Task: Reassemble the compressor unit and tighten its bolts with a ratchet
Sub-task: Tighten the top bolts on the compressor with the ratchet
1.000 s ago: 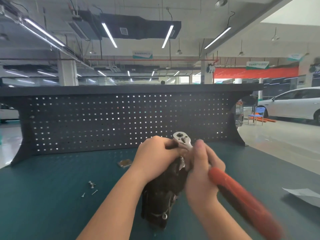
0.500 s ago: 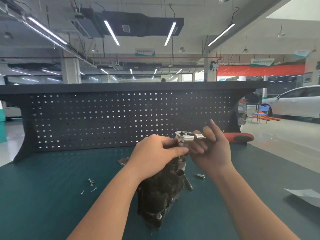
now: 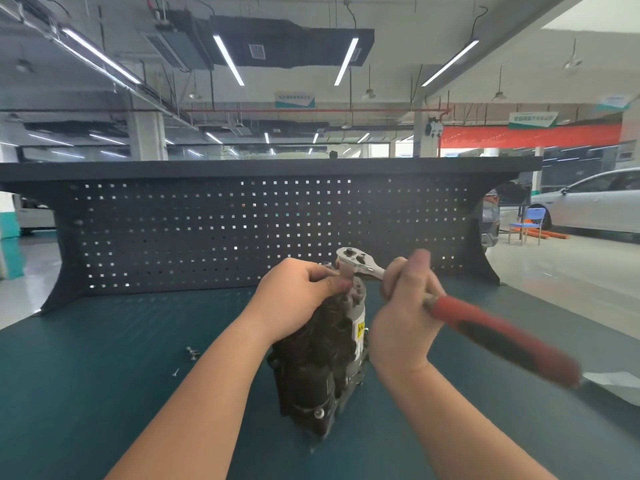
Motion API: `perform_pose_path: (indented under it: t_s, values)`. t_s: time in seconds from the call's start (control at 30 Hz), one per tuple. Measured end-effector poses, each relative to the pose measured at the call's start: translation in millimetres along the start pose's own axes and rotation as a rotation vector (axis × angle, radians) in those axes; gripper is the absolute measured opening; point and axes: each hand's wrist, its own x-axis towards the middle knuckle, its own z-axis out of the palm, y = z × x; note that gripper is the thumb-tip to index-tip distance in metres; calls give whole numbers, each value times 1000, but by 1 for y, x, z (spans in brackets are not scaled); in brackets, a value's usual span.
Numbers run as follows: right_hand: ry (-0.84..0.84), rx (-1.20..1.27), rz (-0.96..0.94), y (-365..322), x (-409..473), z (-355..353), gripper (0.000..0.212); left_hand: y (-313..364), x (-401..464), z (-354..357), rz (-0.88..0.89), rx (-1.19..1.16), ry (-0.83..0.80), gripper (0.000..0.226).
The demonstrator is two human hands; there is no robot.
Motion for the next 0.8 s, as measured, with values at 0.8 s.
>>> perform_pose_path:
  t_s: [0.8]
  values:
    - [-442,547,912,26,52,15,52,-16,-7,-12,-7,71,103,15]
